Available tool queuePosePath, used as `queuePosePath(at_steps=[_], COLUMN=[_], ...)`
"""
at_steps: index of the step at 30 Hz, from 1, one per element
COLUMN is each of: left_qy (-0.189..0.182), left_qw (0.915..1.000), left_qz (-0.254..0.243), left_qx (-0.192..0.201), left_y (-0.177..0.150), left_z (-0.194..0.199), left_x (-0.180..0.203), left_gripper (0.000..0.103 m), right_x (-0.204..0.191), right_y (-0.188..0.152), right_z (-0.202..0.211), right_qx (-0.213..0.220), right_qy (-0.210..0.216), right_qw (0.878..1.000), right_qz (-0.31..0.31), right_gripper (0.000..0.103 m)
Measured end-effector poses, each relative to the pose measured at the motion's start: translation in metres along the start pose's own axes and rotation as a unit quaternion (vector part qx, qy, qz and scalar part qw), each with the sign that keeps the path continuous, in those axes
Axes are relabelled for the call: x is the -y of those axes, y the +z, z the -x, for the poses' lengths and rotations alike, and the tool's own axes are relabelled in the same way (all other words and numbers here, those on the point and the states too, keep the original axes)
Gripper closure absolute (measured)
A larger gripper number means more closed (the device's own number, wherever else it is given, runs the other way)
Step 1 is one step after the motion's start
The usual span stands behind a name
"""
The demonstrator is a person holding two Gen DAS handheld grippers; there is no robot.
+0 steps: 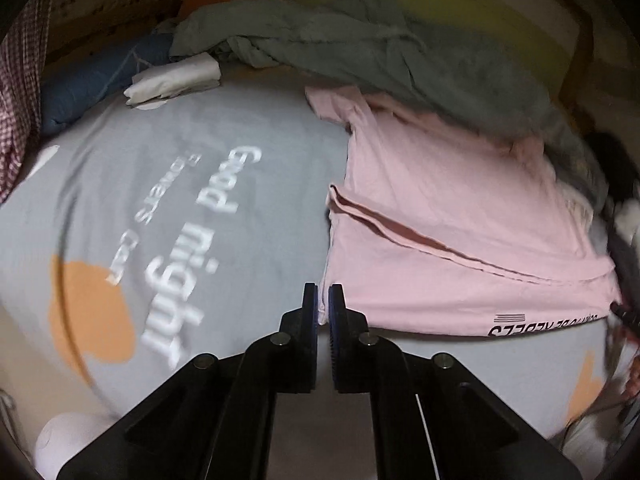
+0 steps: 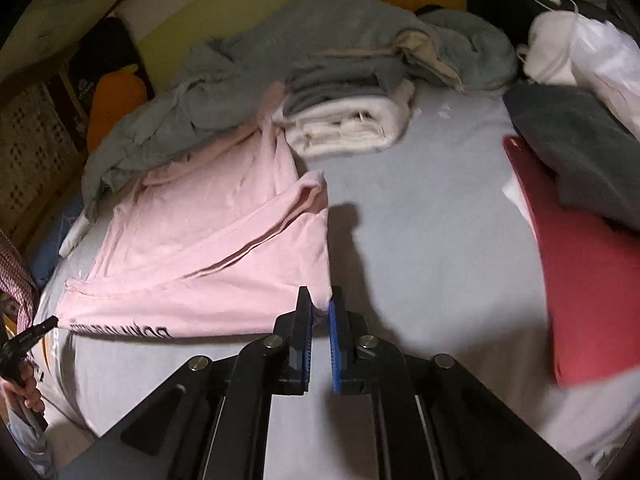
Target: Fold small clothes
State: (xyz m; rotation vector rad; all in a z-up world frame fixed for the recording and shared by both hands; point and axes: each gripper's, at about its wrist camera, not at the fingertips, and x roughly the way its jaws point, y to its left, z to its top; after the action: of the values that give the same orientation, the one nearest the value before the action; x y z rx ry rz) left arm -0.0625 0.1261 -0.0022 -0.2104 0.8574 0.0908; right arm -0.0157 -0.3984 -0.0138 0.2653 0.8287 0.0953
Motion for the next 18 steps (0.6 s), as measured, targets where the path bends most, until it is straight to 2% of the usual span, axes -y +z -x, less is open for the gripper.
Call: queuePosePath(at_steps=[2,5,7,8,10,12,14,15,16,18], left_qy=[0.013,0.029,0.035,0.039,0.051,0.055,0.056,0.046,0.034,0.004], left_qw=[0.9996,0.9985,0.9986,0.9989,0.9983,0.997,0.9956,0.9956,0.9958,0.9953], left_qz=[-0.017,-0.033,-0.023,-0.006,0.029,0.031,0.011,-0.005,-0.021,-0.057], left_qx=[-0.02,-0.034,-0.031,-0.026,0.008,0.047,0.075,0.082,0.083,0.079], left_y=[-0.012,-0.028,-0.032,-0.031,-0.025,-0.02,-0.013,-0.008,-0.004,0.006], left_z=[0.001,-0.005,-0.01,-0.01,0.003,0.022,0.037,0.042,0.044,0.041], left_x=[0.0,0.001,0.0,-0.005,-0.016,-0.017,-0.006,0.002,0.011,0.034], left_gripper=[0.098,0.098,0.092,0.091,0.09,0.088,0.087,0.087,0.087,0.087], right_x=[0.001,0.003,0.003,0.002,0.005,0.009,0.008,0.006,0.002,-0.01], right_y=[-0.017,-0.037,-0.042,-0.042,-0.04,-0.037,-0.032,-0.03,-0.026,-0.015], right_z=[0.004,0.008,0.006,0.005,0.007,0.013,0.024,0.027,0.029,0.032], right_qx=[-0.026,-0.041,-0.04,-0.04,-0.039,-0.024,0.008,0.015,0.022,0.032], right_qy=[-0.013,-0.025,-0.039,-0.042,-0.037,-0.05,-0.087,-0.092,-0.091,-0.054], right_qw=[1.0,0.999,0.998,0.998,0.999,0.998,0.996,0.996,0.995,0.998], right_qz=[-0.004,-0.004,0.005,0.011,0.001,-0.01,0.005,0.011,0.019,0.018], right_gripper=[0.096,0.096,0.096,0.095,0.091,0.083,0.079,0.079,0.079,0.08])
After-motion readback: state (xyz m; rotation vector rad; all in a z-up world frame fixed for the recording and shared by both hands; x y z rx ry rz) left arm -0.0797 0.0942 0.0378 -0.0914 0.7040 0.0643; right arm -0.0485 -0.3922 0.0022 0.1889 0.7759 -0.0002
